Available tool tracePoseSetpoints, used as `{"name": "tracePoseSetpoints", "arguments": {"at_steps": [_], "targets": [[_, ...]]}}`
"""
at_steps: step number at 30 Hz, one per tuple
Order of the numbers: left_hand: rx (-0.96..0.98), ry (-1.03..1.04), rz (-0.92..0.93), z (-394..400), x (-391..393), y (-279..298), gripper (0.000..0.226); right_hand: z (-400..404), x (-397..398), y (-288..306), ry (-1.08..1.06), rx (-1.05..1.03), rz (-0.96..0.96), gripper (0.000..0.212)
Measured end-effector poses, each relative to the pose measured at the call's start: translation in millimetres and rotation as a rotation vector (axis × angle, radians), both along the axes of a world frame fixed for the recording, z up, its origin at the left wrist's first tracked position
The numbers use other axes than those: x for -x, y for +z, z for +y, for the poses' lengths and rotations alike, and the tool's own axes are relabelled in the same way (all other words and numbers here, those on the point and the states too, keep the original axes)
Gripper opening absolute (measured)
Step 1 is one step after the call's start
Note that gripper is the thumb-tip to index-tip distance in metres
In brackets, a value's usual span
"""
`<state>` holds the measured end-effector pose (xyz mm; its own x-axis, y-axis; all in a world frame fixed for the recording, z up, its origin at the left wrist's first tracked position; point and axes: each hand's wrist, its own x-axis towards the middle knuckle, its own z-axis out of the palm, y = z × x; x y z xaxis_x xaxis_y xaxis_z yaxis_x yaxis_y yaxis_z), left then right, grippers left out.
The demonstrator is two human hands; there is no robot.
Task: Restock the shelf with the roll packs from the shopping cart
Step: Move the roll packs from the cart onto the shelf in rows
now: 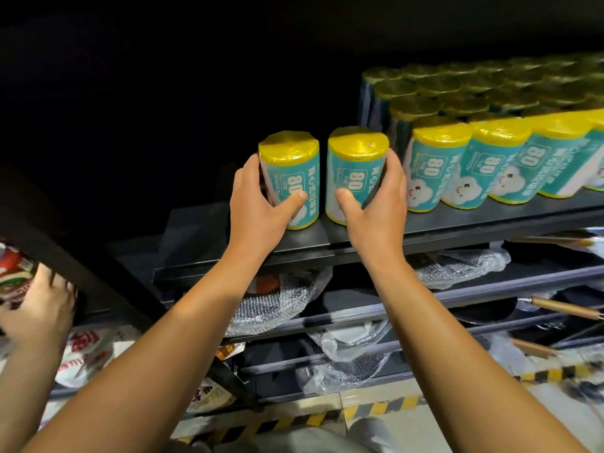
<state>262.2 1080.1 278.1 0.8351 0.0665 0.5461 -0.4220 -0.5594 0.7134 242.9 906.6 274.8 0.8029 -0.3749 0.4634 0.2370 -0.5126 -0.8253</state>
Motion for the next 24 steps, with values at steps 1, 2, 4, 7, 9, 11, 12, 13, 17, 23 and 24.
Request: {"name": "tracePoseSetpoints", "arguments": {"at_steps": [1, 2, 4, 7, 9, 11, 12, 13, 17, 23, 24], "targets": [[-0.007, 0.002, 0.007, 0.8, -1.3, 0.4, 0.063, 0.7, -5.7, 0.9, 0.019, -0.005, 0.017, 0.084], [-0.016, 0.005, 0.016, 1.5, -2.4, 0.5, 0.061, 0.7, -11.9, 1.9, 0.042, -0.02, 0.04, 0.085], [-0.028, 0.017, 0.033, 3.0, -4.9, 0.4, 0.057, -1.3, -26.6, 5.7, 0.068, -0.037, 0.092, 0.076], [-0.026, 0.057, 0.091, 3.3, -10.0, 2.0, 0.048, -4.0, -52.4, 10.9, 0.059, -0.024, 0.197, 0.038], [-0.017, 0.108, 0.142, 2.7, -18.3, 4.5, 0.045, -4.3, -67.7, 13.1, 0.043, -0.025, 0.232, 0.038], [-0.006, 0.137, 0.175, 2.4, -30.7, 7.6, 0.046, -3.8, -81.1, 13.8, 0.046, 0.001, 0.215, 0.058], [0.004, 0.139, 0.188, 1.9, -36.9, 9.2, 0.049, -2.9, -87.2, 13.8, 0.052, 0.019, 0.219, 0.067], [0.014, 0.138, 0.199, 1.3, -43.2, 10.3, 0.052, -2.9, -93.8, 14.2, 0.059, 0.032, 0.235, 0.073], [0.093, 0.106, 0.199, -2.3, -63.0, 15.0, 0.069, -4.7, -125.7, 18.5, 0.115, -0.033, 0.323, 0.066], [0.168, 0.083, 0.254, 0.0, -84.2, 13.2, 0.074, 3.0, -162.0, 17.1, 0.139, -0.075, 0.171, 0.078], [0.156, 0.091, 0.265, -0.4, -90.5, 14.2, 0.077, 3.4, -166.3, 15.2, 0.141, -0.085, 0.148, 0.077]]}}
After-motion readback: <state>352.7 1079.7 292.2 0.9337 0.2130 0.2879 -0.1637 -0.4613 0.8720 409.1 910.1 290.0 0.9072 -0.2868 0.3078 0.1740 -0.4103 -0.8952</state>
